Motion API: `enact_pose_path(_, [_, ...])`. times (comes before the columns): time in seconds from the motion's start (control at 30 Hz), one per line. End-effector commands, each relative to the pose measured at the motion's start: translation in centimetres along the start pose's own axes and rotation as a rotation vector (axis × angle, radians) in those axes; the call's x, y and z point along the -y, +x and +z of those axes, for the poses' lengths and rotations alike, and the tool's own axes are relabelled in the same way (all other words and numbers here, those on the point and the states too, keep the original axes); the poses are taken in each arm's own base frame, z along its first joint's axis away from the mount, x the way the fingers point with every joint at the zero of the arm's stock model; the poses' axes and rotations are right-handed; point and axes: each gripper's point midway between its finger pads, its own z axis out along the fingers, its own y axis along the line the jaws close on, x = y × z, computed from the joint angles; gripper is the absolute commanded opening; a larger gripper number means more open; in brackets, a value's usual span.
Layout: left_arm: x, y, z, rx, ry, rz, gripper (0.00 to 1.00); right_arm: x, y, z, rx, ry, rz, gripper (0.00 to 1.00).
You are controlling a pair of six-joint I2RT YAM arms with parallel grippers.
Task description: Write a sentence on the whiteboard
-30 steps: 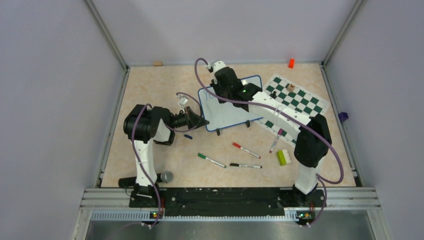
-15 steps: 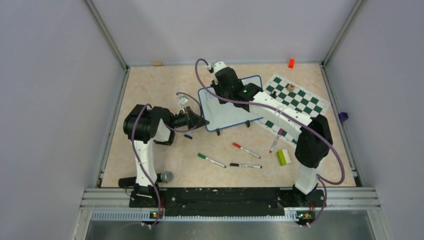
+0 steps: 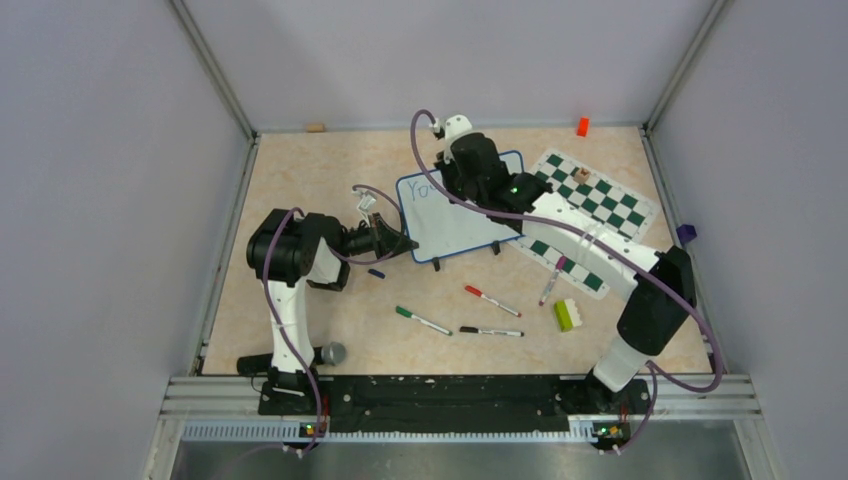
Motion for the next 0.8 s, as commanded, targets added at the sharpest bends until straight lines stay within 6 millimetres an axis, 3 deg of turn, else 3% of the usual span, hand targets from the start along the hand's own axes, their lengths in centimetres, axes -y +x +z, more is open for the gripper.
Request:
enact_pose_path(0.0, [2.2,-0.3,0.2,-0.019,0.079,0.104,0.06,1.8,-2.8,-1.1,0.124,0.046,0.056,0.0])
enact_pose_path(0.77, [2.1,-0.3,0.2,-0.019,0.079,0.103,0.06,2.1,-1.4,0.5,0.154,0.031,0.067,0.0])
